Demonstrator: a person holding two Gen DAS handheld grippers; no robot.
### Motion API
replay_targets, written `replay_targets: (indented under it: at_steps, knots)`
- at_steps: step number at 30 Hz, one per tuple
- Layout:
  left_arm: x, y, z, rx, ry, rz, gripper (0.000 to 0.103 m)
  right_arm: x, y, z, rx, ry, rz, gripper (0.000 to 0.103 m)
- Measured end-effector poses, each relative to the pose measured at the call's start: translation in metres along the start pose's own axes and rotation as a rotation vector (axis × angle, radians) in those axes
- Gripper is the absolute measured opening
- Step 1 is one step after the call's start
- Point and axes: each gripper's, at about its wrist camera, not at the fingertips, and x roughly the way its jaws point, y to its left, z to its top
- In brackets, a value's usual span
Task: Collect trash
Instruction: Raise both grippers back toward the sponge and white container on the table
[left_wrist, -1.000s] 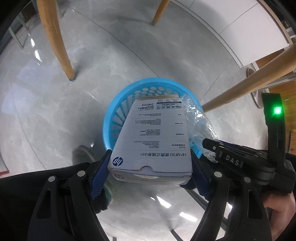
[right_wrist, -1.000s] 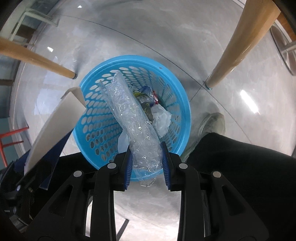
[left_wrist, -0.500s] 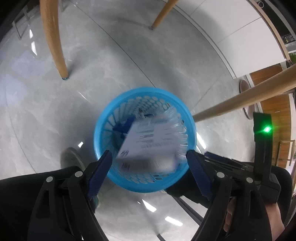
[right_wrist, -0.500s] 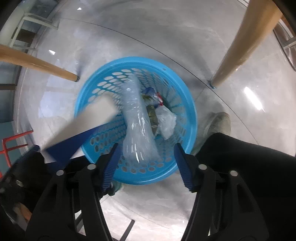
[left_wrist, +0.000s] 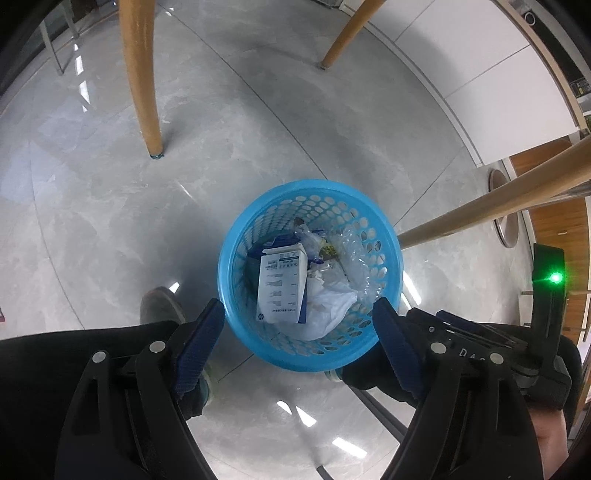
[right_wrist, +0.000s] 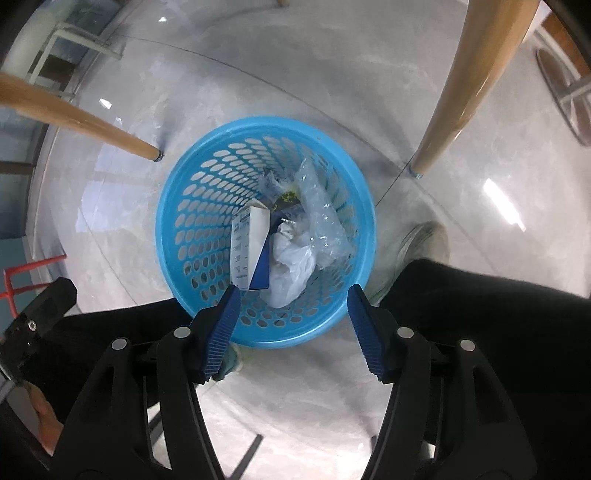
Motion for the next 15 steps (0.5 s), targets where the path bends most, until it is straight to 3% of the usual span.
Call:
replay_targets:
  at_steps: [4,8,9,15]
  knots:
    - [-0.011,-0.004,-0.01,0.029,-0.022,0.008,0.081,-0.017,0.004,-0.009,-0.027,-0.036,0.006,0.058]
    - [-0.025,-0.011,-0.023,0.071,-0.023,0.063,0.082,-0.043,0.006,-0.024,-0.048,-0.073,0.032,0.058]
    - [-0.033,-0.01,-0.03,0.065,-0.023,0.066,0.082,-0.054,0.008,-0.03,-0.062,-0.094,0.039,0.063]
    - [-0.082,-0.014,-0.055,0.077,-0.113,0.018,0.082,-0.108,0.017,-0.064,-0.145,-0.204,0.047,0.07]
